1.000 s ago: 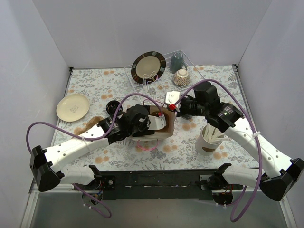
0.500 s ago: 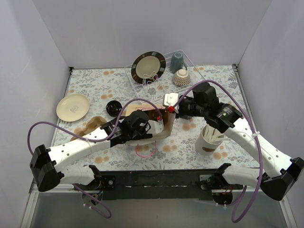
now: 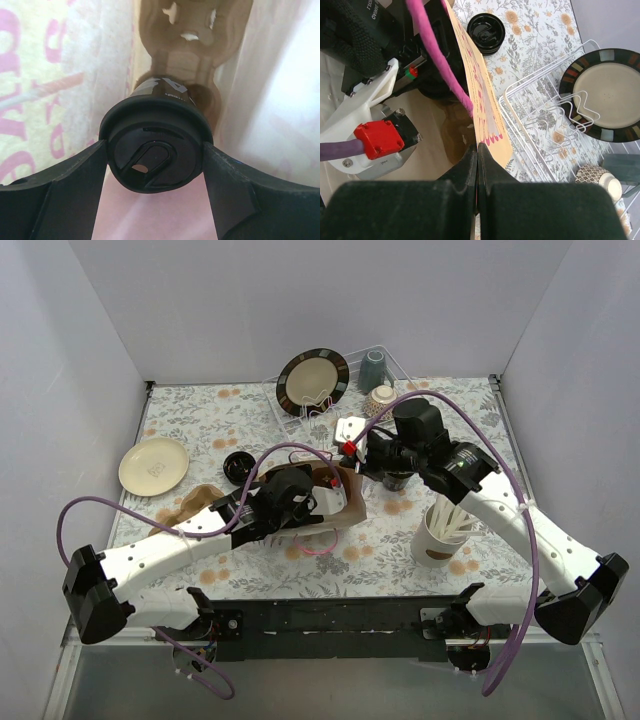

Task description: Pack the takeout coffee

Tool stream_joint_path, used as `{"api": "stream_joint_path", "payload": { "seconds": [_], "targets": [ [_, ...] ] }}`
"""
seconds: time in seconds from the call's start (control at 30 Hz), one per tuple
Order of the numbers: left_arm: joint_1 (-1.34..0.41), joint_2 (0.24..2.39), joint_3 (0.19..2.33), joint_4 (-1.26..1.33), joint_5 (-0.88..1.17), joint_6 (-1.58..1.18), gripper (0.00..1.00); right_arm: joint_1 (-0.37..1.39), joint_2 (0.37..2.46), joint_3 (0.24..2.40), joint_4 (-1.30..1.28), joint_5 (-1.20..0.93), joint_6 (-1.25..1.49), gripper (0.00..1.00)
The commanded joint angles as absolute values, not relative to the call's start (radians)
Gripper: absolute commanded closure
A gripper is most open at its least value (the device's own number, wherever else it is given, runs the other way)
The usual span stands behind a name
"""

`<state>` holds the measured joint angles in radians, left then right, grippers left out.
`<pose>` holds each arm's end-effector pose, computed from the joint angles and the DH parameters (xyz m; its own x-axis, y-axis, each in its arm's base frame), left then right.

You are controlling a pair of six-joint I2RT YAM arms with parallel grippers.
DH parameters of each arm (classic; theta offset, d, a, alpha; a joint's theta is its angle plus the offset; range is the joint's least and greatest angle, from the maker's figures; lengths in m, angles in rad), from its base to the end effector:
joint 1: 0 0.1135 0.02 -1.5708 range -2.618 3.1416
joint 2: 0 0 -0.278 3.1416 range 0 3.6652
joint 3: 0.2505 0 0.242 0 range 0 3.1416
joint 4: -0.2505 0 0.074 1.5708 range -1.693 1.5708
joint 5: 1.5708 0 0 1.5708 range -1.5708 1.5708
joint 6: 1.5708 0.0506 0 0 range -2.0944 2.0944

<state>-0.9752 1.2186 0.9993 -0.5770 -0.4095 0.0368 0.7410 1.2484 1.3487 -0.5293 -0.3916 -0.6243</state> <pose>0.1570 -0.1958 0.2959 -0.3785 0.6187 -0.6884 0.6175 0.7228 0.3101 0.1854 0.1958 0.4101 0.2654 -0.4895 -0.8306 -0.8934 0.1991 -0.4027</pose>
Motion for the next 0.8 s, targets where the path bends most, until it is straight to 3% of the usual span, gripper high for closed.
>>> {"api": "stream_joint_path", "payload": {
  "seconds": [0.0,0.53,0.77],
  "targets": [
    [-0.974,1.164,1.026,-0.546,-0.41,0.032,1.0,0.742,1.235,1.39,-0.52,-0.402,-0.578,0.99],
    [-0.974,1.137,0.937,-0.595,-0.408,0.018,1.0,0.776,1.177,1.324,-0.46,-0.374,-0.676,0.99],
    [-0.974,1.135,0.865,-0.437,-0.497,0.046,1.0,0.816,1.196,1.338,-0.459,-0.385,-0.667,0.99]
  ]
}}
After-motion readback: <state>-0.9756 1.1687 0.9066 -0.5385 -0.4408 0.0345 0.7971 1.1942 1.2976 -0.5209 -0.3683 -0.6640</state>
